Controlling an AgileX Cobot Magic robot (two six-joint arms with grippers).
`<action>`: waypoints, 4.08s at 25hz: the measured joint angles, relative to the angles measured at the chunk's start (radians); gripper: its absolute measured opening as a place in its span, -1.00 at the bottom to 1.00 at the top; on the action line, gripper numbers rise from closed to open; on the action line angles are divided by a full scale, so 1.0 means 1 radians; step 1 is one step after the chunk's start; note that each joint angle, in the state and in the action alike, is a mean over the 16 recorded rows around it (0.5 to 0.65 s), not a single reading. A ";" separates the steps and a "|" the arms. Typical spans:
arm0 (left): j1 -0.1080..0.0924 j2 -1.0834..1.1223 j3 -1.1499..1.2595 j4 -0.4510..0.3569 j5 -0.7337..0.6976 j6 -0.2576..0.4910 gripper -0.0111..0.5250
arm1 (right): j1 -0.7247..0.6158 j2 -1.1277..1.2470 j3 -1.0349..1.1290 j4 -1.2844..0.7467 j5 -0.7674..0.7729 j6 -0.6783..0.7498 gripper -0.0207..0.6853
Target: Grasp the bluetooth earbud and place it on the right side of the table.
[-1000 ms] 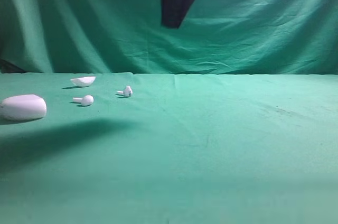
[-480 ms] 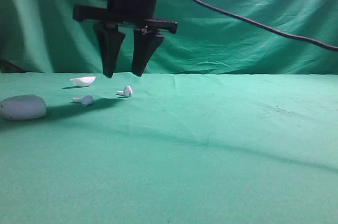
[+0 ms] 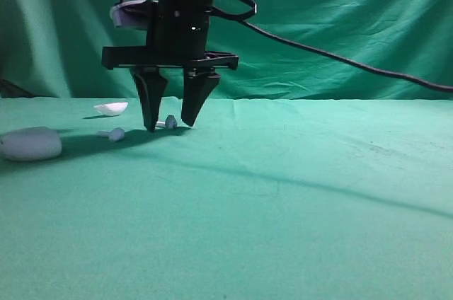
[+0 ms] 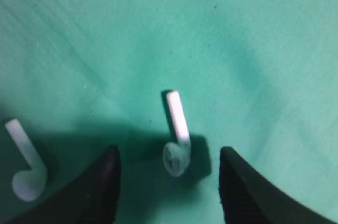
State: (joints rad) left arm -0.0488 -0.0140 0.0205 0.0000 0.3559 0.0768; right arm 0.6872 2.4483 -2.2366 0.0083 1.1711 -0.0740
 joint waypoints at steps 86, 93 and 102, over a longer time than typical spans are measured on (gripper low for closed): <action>0.000 0.000 0.000 0.000 0.000 0.000 -0.96 | -0.468 -0.847 1.139 -0.018 -0.295 0.074 -0.10; 0.000 0.000 0.000 0.000 0.000 0.000 -0.96 | -0.468 -1.129 1.140 0.018 -0.191 0.059 -0.66; 0.000 0.000 0.000 0.000 0.000 0.000 -0.96 | -0.468 -1.588 1.287 0.028 -0.187 0.028 -0.94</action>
State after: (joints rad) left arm -0.0488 -0.0140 0.0205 0.0000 0.3559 0.0768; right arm 0.2196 0.8607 -0.9500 0.0361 0.9838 -0.0459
